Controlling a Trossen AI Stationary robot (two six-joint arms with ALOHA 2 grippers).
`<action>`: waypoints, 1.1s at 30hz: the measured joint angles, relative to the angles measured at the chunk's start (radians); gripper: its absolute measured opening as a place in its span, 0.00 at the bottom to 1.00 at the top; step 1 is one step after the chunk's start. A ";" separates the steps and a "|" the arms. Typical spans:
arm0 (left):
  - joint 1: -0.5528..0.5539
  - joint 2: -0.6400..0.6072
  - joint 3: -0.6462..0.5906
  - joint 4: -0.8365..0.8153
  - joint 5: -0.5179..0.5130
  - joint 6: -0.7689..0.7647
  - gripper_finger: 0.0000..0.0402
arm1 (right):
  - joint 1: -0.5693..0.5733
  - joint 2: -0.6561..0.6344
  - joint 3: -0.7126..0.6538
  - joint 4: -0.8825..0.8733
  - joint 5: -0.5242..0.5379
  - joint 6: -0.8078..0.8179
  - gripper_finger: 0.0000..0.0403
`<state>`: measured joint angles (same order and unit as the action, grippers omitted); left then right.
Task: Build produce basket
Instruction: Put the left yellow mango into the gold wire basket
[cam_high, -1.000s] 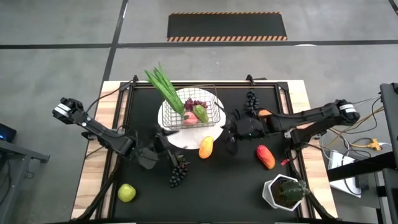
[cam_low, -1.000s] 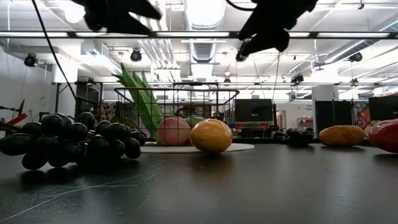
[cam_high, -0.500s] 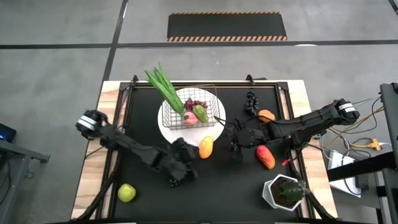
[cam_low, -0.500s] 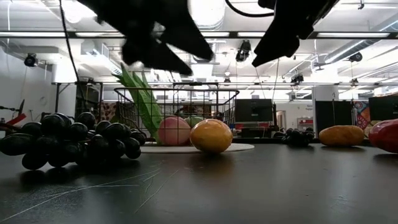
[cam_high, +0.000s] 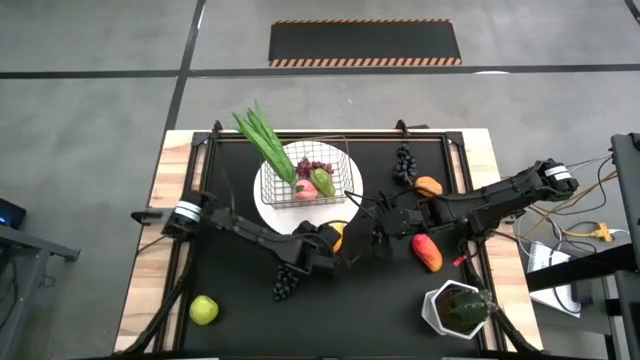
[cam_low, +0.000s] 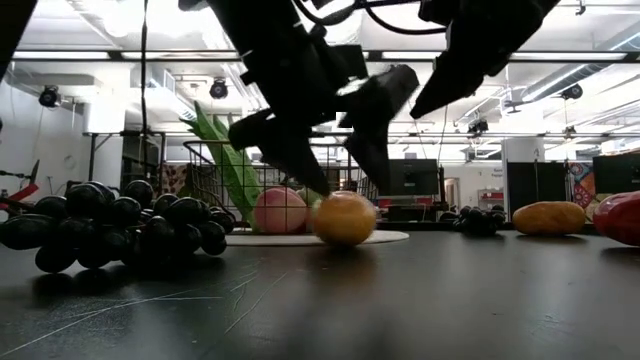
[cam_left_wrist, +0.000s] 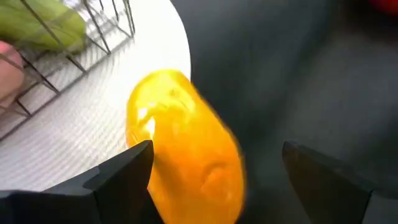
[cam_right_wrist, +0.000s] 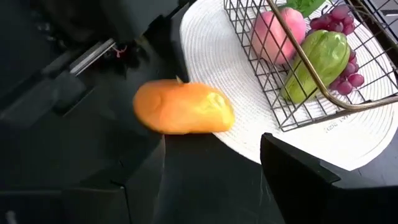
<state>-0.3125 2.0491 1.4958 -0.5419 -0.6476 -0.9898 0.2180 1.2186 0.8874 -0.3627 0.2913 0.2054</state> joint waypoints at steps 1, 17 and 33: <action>0.000 0.015 0.014 -0.007 0.000 0.000 0.84 | 0.000 0.000 -0.004 0.001 0.000 -0.001 0.61; 0.026 0.043 -0.030 0.013 -0.005 -0.032 0.80 | 0.000 0.000 -0.015 0.001 -0.002 0.002 0.62; -0.016 -0.002 -0.042 0.007 -0.013 0.159 0.52 | 0.000 0.000 -0.015 0.008 -0.002 -0.020 0.60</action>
<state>-0.3288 2.0473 1.4540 -0.5346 -0.6610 -0.8313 0.2180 1.2186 0.8719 -0.3546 0.2893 0.1857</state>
